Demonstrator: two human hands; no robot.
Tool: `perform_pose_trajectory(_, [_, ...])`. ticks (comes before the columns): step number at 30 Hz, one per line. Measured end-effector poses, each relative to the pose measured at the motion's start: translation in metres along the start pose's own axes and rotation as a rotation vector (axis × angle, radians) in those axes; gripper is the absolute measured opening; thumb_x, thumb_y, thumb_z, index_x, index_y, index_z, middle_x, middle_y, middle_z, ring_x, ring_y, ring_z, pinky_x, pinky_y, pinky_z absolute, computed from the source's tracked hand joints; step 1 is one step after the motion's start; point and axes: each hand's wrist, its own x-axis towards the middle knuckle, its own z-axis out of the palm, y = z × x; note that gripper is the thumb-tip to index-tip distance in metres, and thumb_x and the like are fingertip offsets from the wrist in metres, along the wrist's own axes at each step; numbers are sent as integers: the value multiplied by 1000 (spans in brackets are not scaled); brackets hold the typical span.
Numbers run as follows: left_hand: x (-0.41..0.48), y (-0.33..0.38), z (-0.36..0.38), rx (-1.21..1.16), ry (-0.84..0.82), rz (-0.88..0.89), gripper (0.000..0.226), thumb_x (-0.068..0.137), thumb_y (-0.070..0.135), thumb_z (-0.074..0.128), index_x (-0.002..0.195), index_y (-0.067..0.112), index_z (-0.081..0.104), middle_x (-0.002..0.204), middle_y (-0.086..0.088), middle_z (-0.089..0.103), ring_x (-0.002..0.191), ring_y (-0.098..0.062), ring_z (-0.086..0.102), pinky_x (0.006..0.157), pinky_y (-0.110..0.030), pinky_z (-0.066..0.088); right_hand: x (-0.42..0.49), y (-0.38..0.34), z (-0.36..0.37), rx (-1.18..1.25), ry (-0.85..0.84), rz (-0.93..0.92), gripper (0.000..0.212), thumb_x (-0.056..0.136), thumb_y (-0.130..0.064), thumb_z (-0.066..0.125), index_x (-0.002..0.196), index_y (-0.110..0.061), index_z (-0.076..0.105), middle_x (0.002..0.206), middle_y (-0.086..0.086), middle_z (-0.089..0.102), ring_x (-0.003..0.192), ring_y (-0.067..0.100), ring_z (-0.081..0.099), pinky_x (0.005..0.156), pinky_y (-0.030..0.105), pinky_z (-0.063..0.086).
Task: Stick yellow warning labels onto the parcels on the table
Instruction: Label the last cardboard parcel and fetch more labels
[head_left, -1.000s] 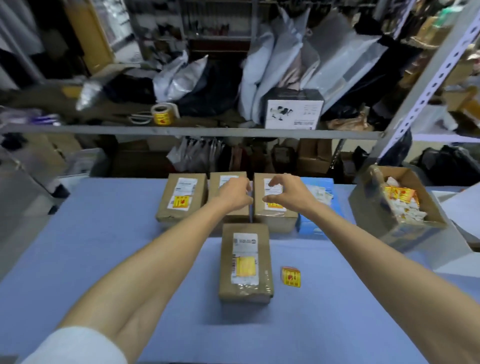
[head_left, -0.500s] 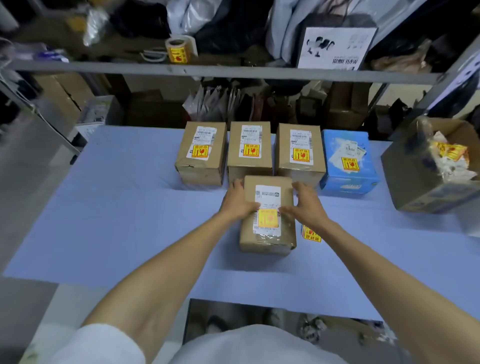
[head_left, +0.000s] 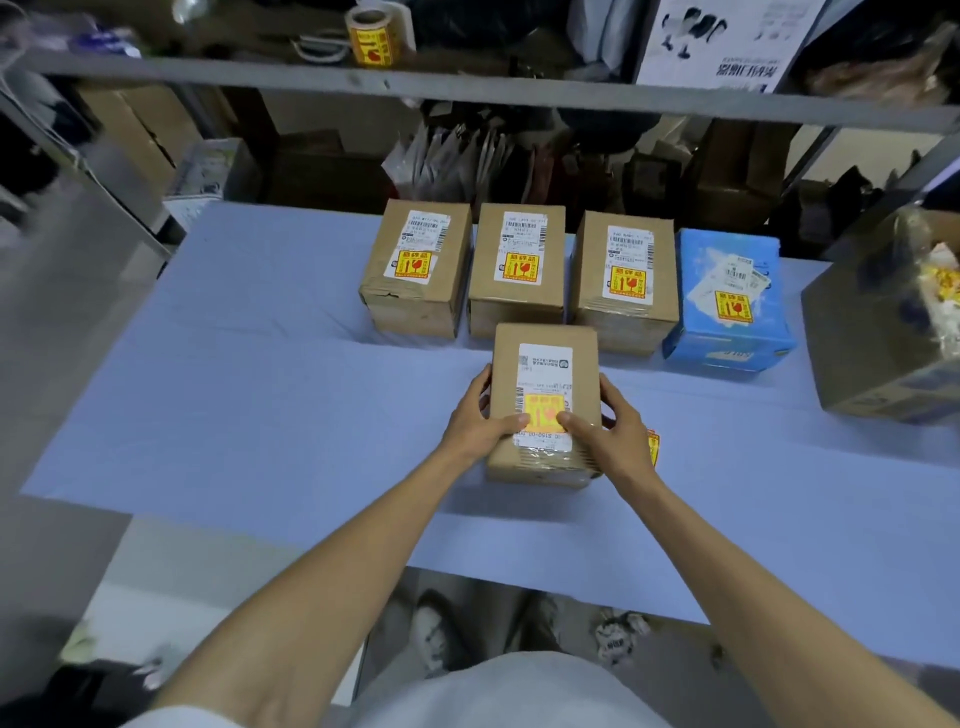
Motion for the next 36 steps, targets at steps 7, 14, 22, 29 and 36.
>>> perform_pose_trajectory(7, [-13,-7,-16,16,66,-8,83,76,6,77,145,22,33,132,3,50,123,-18,50,101,-34,45,-4,-4,10,5,-80,-45,62,76,-21,79,133,-28,53,126,-8,62,103,19,67,85,43,58])
perform_pose_trajectory(14, [-38,-16,-77,29,263,-53,88,72,13,80,146,28,35,137,-2,53,121,-22,53,103,-45,46,-2,-24,72,19,-211,-117,68,75,-17,80,137,-22,50,112,-14,61,98,16,66,85,34,56])
perform_pose_trajectory(22, [-73,-20,-145,-40,505,-107,89,72,10,80,146,26,34,135,-3,54,120,-21,53,101,-43,48,2,-52,148,-19,-460,-184,65,76,-18,79,135,-25,52,105,-22,62,97,15,68,82,33,58])
perform_pose_trajectory(29, [-61,-12,-203,-72,540,-113,89,71,8,81,146,27,34,135,-4,53,120,-22,54,100,-44,49,15,-86,199,-14,-517,-167,68,74,-15,79,136,-23,51,108,-15,66,96,14,69,84,41,58])
perform_pose_trajectory(36, [-17,13,-278,-50,463,-114,87,71,5,80,144,26,37,135,-5,54,119,-22,55,100,-46,48,48,-121,249,-39,-506,-177,64,68,-22,80,126,-28,53,109,-13,68,99,5,65,88,41,56])
